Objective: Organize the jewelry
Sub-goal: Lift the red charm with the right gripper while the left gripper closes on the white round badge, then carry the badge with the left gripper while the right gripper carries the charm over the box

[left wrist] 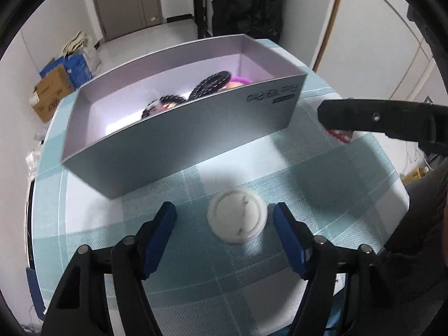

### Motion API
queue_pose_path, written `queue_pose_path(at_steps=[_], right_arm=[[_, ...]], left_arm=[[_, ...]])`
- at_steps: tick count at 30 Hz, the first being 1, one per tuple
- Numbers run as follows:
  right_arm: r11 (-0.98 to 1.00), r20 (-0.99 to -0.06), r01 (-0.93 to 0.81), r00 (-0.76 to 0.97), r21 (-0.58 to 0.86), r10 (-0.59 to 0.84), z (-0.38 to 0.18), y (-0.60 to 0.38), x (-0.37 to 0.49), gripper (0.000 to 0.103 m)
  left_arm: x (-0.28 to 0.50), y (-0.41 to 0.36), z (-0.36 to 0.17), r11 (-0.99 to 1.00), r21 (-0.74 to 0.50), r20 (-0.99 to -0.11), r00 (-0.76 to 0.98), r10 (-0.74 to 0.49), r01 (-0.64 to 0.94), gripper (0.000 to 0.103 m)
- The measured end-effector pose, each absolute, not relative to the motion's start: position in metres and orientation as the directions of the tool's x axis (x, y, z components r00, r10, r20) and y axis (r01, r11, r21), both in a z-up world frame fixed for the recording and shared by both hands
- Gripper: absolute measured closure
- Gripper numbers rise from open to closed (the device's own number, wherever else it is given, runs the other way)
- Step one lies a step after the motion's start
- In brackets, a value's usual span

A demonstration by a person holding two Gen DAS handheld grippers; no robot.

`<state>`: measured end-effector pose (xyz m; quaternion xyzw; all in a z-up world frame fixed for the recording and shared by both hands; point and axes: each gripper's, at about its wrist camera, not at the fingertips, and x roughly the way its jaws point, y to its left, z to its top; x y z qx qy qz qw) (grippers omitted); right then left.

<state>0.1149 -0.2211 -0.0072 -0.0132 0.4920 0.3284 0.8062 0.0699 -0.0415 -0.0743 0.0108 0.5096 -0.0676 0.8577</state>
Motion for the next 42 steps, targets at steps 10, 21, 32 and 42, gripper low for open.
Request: queue_pose_path(at_steps=[10,21,32,42], right_arm=[[0.798,-0.794,-0.505,0.311,0.328,0.523,-0.004,-0.231,0.119,0.085],[0.789,-0.754,-0.513,0.354,0.338,0.553,0.009,-0.229,0.118,0.085],[0.755,-0.686,-0.529,0.382,0.388,0.620,0.031,-0.206,0.130,0.085],[0.705,-0.656,-0.575,0.348,0.415,0.670,0.038,-0.180,0.140,0.085]], left_arm=[[0.070,-0.037,-0.069,0.982,-0.130,-0.871,0.457,-0.179,0.138,0.066],[0.052,-0.022,-0.022,0.956,-0.264,-0.759,0.583,-0.289,0.130,0.066],[0.074,0.006,-0.002,0.953,-0.302,-0.705,0.666,-0.246,0.032,0.066],[0.097,0.033,-0.002,0.927,-0.374,-0.696,0.671,-0.254,-0.036,0.066]])
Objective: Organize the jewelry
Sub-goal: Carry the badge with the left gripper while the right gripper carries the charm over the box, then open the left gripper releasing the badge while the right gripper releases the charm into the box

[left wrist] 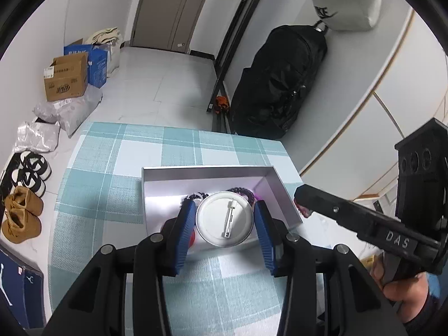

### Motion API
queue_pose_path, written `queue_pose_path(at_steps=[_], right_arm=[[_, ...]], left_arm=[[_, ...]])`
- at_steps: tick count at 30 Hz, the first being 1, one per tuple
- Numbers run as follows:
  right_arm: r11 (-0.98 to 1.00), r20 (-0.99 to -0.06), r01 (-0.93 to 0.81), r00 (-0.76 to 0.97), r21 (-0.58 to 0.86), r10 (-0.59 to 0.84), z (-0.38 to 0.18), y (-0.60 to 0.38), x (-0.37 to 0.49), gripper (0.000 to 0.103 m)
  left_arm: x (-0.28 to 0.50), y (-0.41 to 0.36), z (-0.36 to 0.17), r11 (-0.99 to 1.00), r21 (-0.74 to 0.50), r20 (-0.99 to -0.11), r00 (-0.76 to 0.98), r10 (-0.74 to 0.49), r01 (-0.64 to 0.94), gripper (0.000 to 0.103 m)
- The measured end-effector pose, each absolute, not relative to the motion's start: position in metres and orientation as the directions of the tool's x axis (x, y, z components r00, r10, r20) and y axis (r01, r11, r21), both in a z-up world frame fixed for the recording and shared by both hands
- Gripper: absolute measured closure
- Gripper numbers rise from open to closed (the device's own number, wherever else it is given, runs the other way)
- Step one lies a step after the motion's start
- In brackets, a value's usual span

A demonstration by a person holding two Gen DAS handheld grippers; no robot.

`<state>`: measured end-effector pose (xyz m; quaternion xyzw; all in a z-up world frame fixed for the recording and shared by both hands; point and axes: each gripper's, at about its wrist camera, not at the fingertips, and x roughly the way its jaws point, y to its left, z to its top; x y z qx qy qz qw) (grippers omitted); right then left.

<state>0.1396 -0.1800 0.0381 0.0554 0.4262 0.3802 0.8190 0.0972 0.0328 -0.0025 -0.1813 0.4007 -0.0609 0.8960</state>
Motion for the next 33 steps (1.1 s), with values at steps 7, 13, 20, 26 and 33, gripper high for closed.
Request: queue_pose_path(at_steps=[7,13,20,26,33], right_arm=[[0.722,-0.687,-0.551,0.329,0.418,0.648,0.029,-0.166,0.158,0.085],[0.718,-0.691,-0.564,0.323,0.408,0.647,0.028,-0.159,0.163,0.085],[0.702,-0.712,-0.599,0.290,0.386,0.639,0.021,-0.144,0.164,0.085],[0.716,-0.717,-0.535,0.262,0.449,0.646,0.011,-0.150,0.178,0.082],[0.723,-0.671,-0.474,0.315,0.502,0.672,0.019,-0.169,0.184,0.035]], left_arm=[[0.115,0.041,-0.017,0.907,-0.414,-0.716,0.644,-0.271,-0.078,0.066],[0.121,0.042,-0.017,0.920,-0.385,-0.724,0.643,-0.249,-0.077,0.066],[0.131,0.044,-0.024,0.911,-0.402,-0.734,0.627,-0.262,-0.090,0.066],[0.136,0.050,-0.025,0.882,-0.457,-0.723,0.625,-0.295,-0.113,0.065],[0.133,0.055,-0.023,0.865,-0.479,-0.721,0.628,-0.293,-0.147,0.040]])
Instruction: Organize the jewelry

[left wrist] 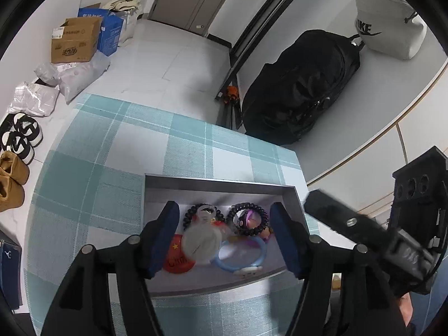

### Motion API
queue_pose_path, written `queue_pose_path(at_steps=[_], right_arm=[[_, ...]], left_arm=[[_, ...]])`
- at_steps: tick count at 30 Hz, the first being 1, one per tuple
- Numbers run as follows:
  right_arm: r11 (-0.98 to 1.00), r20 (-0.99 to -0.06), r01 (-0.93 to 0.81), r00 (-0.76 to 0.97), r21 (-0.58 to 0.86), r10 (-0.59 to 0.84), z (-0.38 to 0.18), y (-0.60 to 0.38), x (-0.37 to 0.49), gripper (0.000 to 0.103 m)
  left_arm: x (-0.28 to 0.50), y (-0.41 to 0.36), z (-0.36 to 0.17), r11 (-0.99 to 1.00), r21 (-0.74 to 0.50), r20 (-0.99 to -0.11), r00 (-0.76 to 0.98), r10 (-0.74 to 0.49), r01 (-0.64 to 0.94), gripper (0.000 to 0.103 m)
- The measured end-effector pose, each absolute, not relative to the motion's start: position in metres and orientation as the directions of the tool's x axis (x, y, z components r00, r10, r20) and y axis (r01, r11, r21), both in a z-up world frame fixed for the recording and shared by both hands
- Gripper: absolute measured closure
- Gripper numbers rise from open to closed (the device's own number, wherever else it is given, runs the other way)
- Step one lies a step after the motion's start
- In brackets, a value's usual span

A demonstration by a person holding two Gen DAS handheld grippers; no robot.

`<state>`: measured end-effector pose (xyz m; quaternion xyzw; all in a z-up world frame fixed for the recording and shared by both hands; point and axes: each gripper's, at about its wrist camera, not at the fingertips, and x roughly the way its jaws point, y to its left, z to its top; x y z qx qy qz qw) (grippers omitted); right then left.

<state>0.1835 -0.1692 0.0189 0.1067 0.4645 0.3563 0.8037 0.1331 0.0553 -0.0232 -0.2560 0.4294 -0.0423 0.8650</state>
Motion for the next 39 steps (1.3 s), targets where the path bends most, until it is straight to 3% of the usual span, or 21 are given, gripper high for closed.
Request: queue_pose_path(at_steps=[7,11,16,22,25,31,39], right_arm=[[0.722,-0.654,-0.503,0.348,0.474,0.672,0.030,-0.172,0.178,0.035],[0.723,-0.656,-0.529,0.357,0.445,0.665,0.034,-0.170,0.171,0.027],[0.728,-0.642,-0.554,0.395,0.403,0.657,0.041,-0.175,0.161,0.019],[0.726,-0.617,-0.585,0.433,0.362,0.657,0.051,-0.184,0.148,0.013],[0.721,-0.602,-0.606,0.450,0.336,0.659,0.054,-0.189,0.138,0.009],[0.721,-0.567,-0.626,0.491,0.299,0.662,0.059,-0.202,0.119,0.000],[0.731,-0.516,-0.635,0.552,0.249,0.655,0.069,-0.214,0.097,0.000]], left_arm=[[0.125,0.048,-0.011,0.904,-0.407,-0.718,0.658,-0.227,-0.132,0.040],[0.118,0.048,-0.008,0.922,-0.356,-0.722,0.672,-0.167,-0.153,0.031],[0.107,0.048,0.003,0.937,-0.306,-0.698,0.709,-0.098,-0.172,0.029],[0.095,0.048,0.019,0.935,-0.318,-0.636,0.767,-0.085,-0.160,0.028],[0.089,0.045,0.024,0.942,-0.297,-0.612,0.789,-0.061,-0.158,0.018],[0.080,0.035,0.023,0.954,-0.260,-0.602,0.797,-0.041,-0.147,0.015],[0.059,0.017,0.020,0.972,-0.178,-0.591,0.806,0.018,-0.151,0.014]])
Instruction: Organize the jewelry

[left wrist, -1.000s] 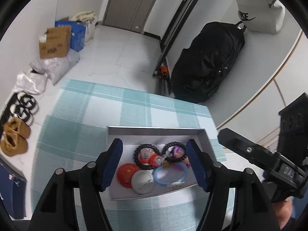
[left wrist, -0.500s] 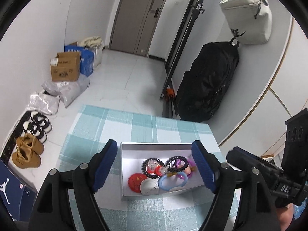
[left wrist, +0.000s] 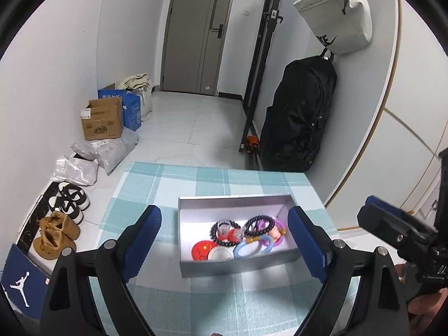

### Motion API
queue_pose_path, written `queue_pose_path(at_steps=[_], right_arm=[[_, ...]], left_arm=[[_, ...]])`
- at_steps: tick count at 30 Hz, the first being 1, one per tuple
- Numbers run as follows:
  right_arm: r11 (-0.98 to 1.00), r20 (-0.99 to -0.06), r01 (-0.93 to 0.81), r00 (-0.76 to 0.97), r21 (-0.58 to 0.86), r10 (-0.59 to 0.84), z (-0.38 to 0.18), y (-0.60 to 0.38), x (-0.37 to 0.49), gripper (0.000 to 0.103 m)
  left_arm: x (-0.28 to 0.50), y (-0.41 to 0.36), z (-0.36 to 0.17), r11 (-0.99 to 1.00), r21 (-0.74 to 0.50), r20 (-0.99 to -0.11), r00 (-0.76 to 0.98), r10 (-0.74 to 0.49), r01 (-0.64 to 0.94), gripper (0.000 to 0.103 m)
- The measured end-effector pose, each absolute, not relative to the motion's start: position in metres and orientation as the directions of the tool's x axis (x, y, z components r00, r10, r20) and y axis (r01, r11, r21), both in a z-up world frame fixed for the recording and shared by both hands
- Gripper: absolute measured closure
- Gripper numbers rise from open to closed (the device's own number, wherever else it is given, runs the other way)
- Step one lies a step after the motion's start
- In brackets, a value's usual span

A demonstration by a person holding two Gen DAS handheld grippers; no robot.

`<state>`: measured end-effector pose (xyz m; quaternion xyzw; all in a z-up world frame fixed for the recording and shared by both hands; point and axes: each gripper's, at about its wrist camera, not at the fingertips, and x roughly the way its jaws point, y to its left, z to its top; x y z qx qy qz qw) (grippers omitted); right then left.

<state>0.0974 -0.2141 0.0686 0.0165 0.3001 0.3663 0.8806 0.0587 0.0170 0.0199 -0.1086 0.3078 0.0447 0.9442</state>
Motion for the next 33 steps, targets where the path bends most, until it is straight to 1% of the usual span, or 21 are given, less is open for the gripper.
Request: queue_pose_path(at_steps=[7,9,14,33], right_arm=[[0.739,-0.504,-0.639,0.576,0.213,0.644,0.070,-0.217,0.084,0.000],[0.739,-0.503,-0.640,0.577,0.211,0.644,0.070,-0.218,0.082,0.000],[0.746,-0.512,-0.630,0.577,0.216,0.636,0.067,-0.219,0.084,0.000],[0.746,-0.523,-0.626,0.567,0.229,0.637,0.065,-0.220,0.085,0.000]], left_arm=[[0.047,0.012,0.019,0.975,-0.135,-0.596,0.800,0.063,-0.177,0.014],[0.044,0.010,0.020,0.975,-0.127,-0.583,0.809,0.077,-0.184,0.014],[0.042,0.009,0.024,0.975,-0.123,-0.568,0.819,0.083,-0.184,0.014],[0.044,0.009,0.022,0.971,-0.150,-0.592,0.803,0.062,-0.186,0.014]])
